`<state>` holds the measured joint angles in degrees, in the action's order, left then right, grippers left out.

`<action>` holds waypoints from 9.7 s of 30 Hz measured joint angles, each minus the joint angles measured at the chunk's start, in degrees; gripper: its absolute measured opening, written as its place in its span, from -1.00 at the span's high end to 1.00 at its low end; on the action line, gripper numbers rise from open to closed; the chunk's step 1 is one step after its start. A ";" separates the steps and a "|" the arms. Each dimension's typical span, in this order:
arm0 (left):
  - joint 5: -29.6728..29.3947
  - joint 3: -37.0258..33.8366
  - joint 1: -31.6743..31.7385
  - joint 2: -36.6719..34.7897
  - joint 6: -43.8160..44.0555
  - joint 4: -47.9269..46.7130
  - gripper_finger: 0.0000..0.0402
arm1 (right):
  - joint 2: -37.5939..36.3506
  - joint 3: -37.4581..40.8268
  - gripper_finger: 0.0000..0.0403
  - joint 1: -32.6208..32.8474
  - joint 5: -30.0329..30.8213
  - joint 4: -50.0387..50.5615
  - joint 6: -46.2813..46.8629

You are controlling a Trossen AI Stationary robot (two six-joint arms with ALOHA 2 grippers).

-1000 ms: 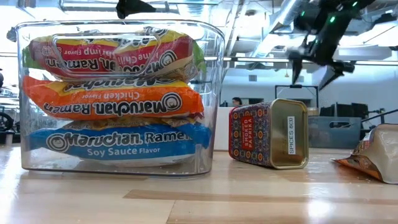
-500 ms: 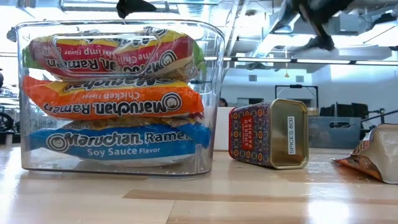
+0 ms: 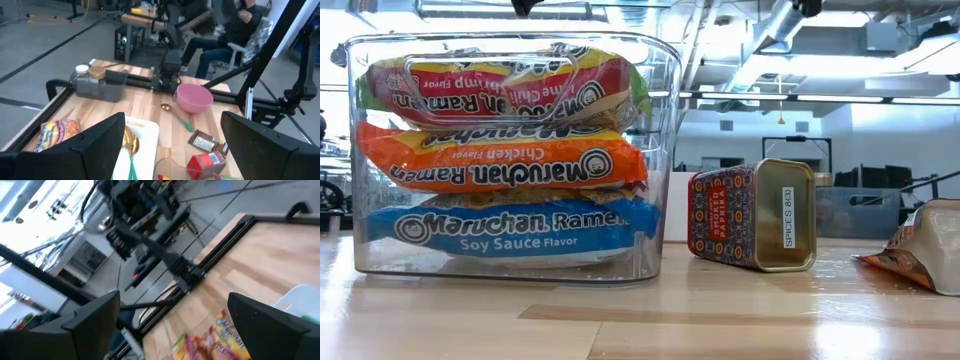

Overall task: Pick & Place Food Item
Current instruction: Put the red spice can into the black bin

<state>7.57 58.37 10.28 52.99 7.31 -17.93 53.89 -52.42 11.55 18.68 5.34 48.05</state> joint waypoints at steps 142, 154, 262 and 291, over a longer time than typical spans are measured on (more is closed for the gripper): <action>3.21 0.00 -0.94 -0.22 -2.34 11.58 -0.49 | 60.29 -47.87 0.02 21.85 3.55 74.26 53.84; 5.82 0.04 -1.00 1.90 0.03 16.33 -0.49 | 47.29 -47.89 0.02 25.50 26.95 70.02 46.04; 17.92 -0.07 -10.52 19.60 7.91 12.50 0.09 | 34.69 -47.86 -0.40 9.96 10.63 36.51 -10.22; 14.43 -0.03 -11.82 19.58 8.13 12.18 0.09 | 39.38 -47.98 -0.65 0.05 -14.38 35.00 -14.96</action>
<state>22.00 58.34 -1.54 72.58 15.45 -5.76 93.27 -100.40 11.60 4.29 40.34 33.09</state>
